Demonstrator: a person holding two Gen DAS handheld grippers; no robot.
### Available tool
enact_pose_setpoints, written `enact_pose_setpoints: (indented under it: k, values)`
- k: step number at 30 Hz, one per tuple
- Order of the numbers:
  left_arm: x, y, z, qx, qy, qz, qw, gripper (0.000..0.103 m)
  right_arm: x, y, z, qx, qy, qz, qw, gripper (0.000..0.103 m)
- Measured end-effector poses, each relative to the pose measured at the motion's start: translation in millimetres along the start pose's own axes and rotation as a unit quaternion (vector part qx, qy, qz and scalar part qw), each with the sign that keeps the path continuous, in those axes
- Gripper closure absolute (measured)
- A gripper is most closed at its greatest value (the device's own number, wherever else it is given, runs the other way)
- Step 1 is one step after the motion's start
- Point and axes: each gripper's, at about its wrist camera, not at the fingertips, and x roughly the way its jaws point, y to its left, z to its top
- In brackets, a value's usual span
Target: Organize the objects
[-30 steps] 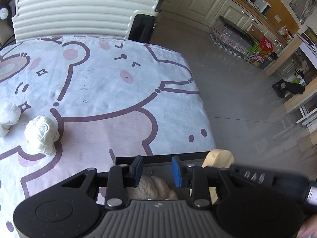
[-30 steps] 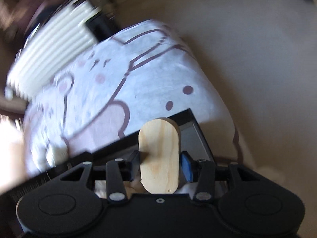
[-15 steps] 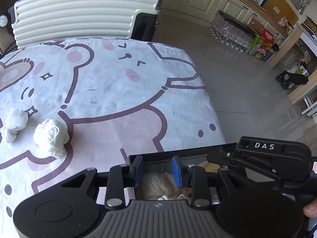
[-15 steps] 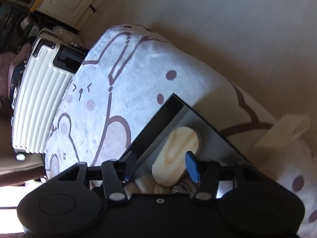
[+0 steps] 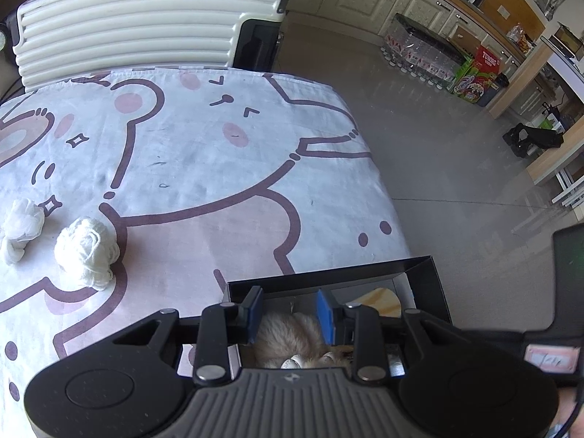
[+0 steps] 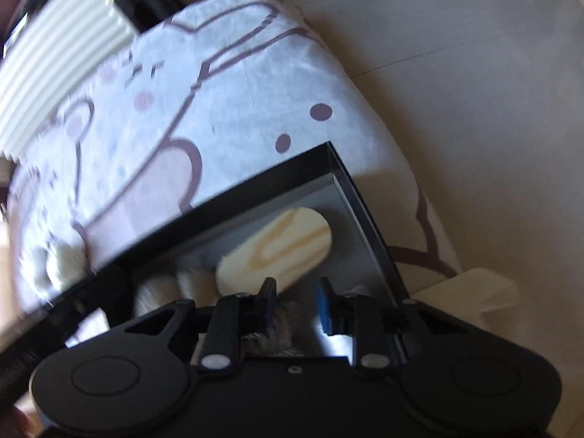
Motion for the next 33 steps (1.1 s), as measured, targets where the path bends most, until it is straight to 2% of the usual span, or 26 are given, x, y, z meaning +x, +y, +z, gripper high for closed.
enact_pose_setpoints:
  k: [5,10,18,24,27,33]
  values:
    - [0,1,0,0.0,0.001,-0.001,1.0,0.07,15,4,-2,-0.018,0.017,-0.006,1.0,0.084]
    - [0,2,0,0.001,0.002,-0.001,1.0,0.07,19,0,3,0.023,0.008,0.037,0.999,0.086]
    - [5,0,-1,0.006,0.009,0.001,0.9999,0.07,17,0,4,0.016,-0.007,0.011,1.0,0.086]
    - [11,-4,-3,0.012,0.015,0.003,0.9998,0.07,9,-8,7,0.022,-0.019,0.015,0.999,0.084]
    - [15,-6,-3,0.001,0.019,-0.011,0.9998,0.071,2,-8,6,0.013,-0.021,0.015,1.0,0.083]
    - [27,-18,-4,-0.008,0.026,-0.026,0.9993,0.09,-16,-8,2,-0.017,-0.042,0.022,0.999,0.083]
